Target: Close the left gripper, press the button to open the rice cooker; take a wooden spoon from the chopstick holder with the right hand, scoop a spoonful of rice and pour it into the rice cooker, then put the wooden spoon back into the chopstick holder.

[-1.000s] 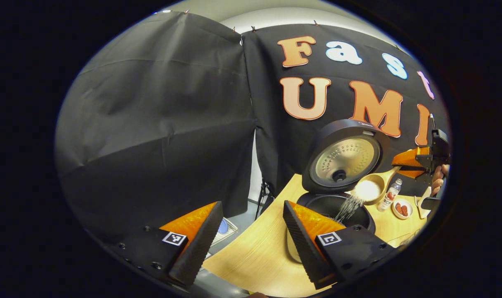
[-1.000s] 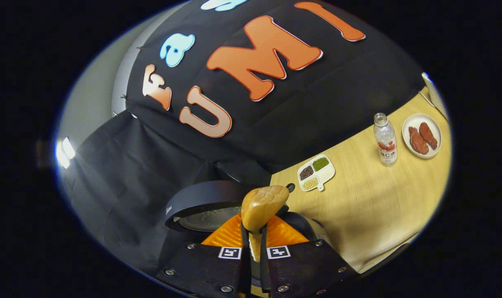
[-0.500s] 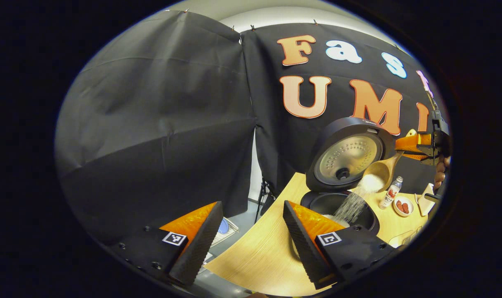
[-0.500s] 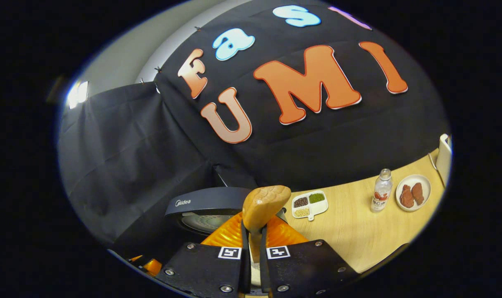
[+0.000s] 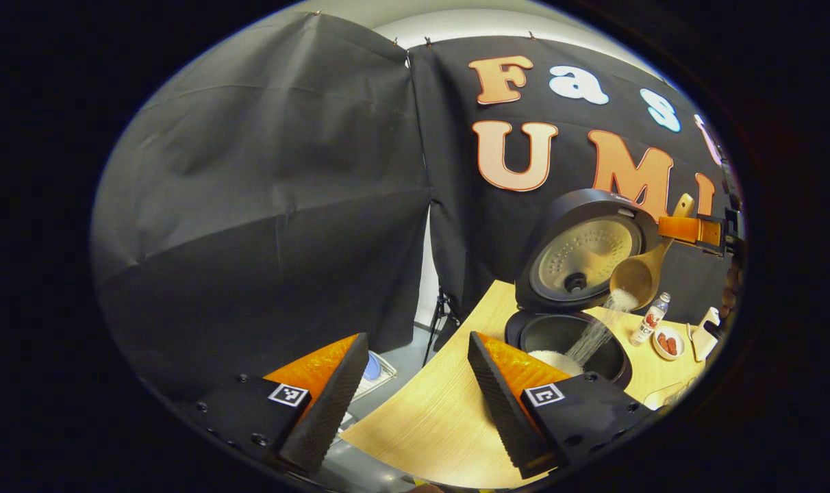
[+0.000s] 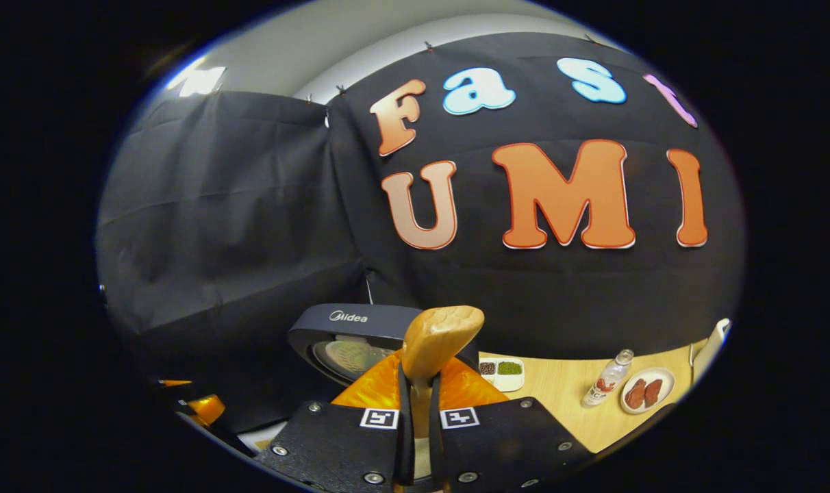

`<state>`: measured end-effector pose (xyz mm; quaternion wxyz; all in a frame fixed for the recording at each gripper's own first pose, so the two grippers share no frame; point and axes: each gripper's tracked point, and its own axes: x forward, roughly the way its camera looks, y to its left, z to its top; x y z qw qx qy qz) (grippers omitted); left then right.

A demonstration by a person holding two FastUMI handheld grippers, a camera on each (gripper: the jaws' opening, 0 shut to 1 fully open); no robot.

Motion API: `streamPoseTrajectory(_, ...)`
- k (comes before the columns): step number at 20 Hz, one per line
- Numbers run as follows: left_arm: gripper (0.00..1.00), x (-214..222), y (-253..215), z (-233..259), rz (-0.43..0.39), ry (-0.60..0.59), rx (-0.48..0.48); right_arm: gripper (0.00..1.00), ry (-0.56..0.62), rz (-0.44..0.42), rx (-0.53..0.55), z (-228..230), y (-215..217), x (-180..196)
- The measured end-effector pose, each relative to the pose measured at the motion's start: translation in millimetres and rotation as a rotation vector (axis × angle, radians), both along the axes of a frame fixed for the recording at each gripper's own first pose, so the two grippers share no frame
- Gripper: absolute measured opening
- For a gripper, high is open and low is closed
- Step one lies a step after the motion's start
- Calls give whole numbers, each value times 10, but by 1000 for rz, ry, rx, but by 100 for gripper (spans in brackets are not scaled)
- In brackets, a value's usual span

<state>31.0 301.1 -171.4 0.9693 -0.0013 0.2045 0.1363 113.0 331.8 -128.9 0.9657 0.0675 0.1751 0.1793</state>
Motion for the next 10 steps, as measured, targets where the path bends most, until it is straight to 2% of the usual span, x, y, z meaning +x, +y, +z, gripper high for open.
streamPoseTrajectory(6, 98, -73, 64, -38, 30, 9, -17, 8, -179, 92, -136, 234, 212, -100)
streamPoseTrajectory(10, 99, -119, 39, -12, 43, 12, 2, 8, -205, 125, -143, 225, 254, -152)
